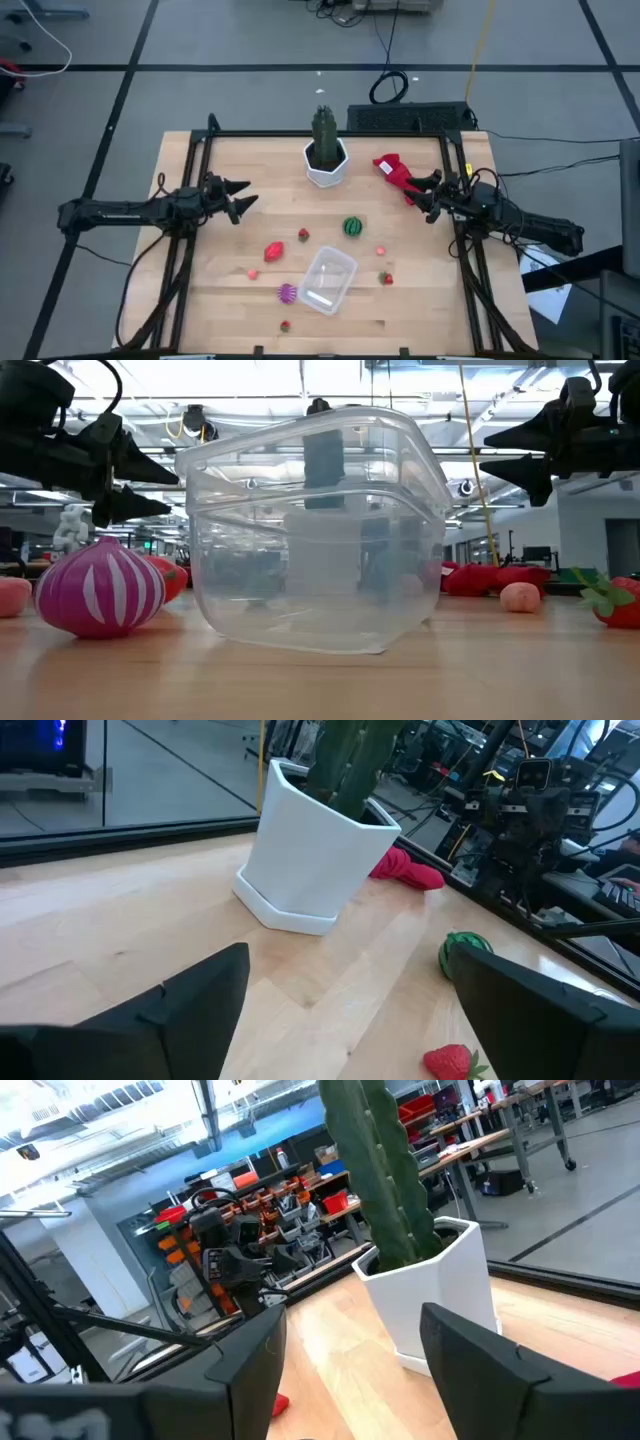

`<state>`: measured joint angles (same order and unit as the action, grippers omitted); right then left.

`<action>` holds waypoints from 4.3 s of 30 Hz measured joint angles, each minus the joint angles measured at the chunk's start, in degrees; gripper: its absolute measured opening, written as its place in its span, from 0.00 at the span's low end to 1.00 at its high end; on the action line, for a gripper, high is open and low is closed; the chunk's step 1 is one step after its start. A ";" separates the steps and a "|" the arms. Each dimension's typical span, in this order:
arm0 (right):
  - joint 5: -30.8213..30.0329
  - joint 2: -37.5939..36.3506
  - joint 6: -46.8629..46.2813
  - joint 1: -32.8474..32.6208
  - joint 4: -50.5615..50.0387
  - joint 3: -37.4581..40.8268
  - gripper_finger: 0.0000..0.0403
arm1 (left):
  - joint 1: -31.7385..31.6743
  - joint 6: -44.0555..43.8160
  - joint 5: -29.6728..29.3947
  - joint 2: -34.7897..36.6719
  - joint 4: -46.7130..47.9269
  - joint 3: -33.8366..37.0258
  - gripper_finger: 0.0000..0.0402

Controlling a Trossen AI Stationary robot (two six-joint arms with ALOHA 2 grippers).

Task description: Pick and placing Produce into tupperware

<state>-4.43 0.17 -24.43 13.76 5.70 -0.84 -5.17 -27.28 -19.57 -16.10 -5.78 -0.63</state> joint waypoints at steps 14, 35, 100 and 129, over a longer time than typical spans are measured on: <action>0.00 0.02 0.01 0.02 0.02 0.00 0.56 | -0.01 0.00 0.00 0.00 0.00 0.01 0.87; -1.46 0.02 8.23 0.26 0.13 0.00 0.56 | 0.00 -0.01 0.00 0.00 -0.02 -0.01 0.87; -8.81 52.34 15.59 -26.46 -19.80 -43.90 0.56 | 21.33 -12.59 -6.49 -20.45 56.45 -41.69 0.87; -9.03 65.85 24.62 -22.28 -33.42 -50.29 0.56 | 15.54 -10.20 -13.97 -28.09 58.69 -41.69 0.87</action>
<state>-13.45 66.02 0.20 -8.52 -27.72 -51.13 10.37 -37.47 -33.54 -44.18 52.90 -42.33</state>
